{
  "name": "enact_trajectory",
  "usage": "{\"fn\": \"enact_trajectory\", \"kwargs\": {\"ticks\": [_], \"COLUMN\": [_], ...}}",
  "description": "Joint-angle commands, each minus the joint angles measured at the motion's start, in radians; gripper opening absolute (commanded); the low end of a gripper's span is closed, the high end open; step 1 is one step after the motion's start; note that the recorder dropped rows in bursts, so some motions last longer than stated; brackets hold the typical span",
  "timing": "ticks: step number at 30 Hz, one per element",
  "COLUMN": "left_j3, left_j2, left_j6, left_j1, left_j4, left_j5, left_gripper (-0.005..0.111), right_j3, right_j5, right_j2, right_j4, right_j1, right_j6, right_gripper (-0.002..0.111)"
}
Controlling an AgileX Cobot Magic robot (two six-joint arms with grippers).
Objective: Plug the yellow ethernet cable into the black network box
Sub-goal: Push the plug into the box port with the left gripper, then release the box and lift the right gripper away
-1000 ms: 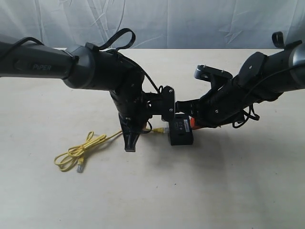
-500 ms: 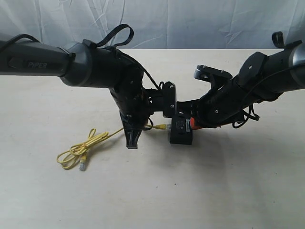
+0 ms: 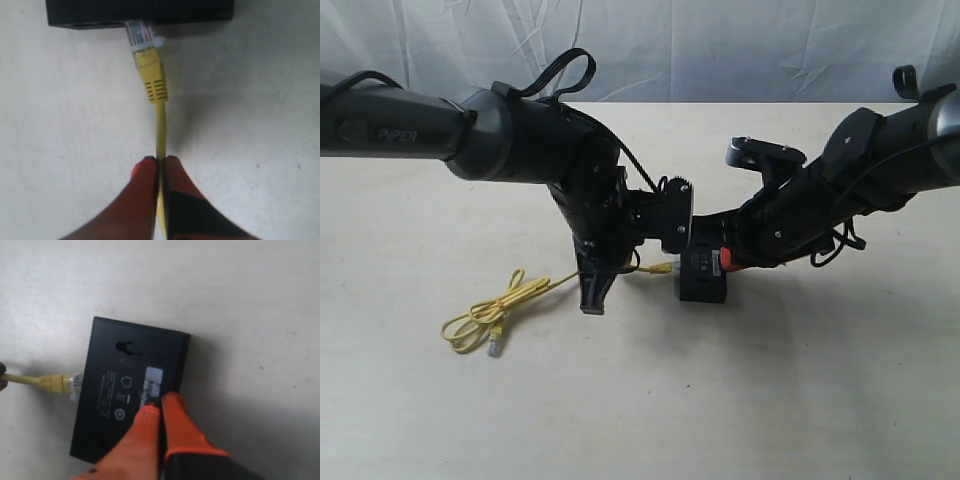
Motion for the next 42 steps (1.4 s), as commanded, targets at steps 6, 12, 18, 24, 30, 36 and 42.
{"fn": "enact_trajectory", "kwargs": {"ticks": [6, 12, 18, 24, 30, 36, 42], "left_j3": [-0.005, -0.005, -0.005, -0.005, -0.005, -0.005, -0.005], "left_j2": [-0.008, -0.008, -0.008, -0.008, -0.008, -0.008, -0.008], "left_j6": [0.057, 0.057, 0.057, 0.057, 0.057, 0.057, 0.057], "left_j1": [-0.006, -0.001, -0.001, -0.001, -0.001, -0.001, -0.001], "left_j4": [-0.031, -0.014, -0.012, -0.012, -0.012, -0.012, -0.012], "left_j5": [-0.069, -0.071, -0.076, -0.080, -0.083, -0.085, -0.069], "left_gripper": [0.000, 0.000, 0.000, 0.000, 0.000, 0.000, 0.000], "right_j3": [-0.003, -0.003, -0.003, -0.003, -0.003, -0.003, -0.003], "right_j5": [0.011, 0.011, 0.011, 0.005, 0.007, 0.011, 0.018], "right_j2": [0.000, 0.000, 0.000, 0.000, 0.000, 0.000, -0.015], "right_j4": [0.003, -0.009, -0.120, -0.191, -0.189, -0.177, -0.025], "right_j1": [0.001, 0.001, 0.001, 0.001, 0.001, 0.001, 0.001], "right_j6": [-0.106, -0.142, -0.144, -0.183, -0.277, -0.301, -0.435], "right_gripper": [-0.001, -0.001, -0.001, -0.001, -0.001, -0.001, -0.001]}}
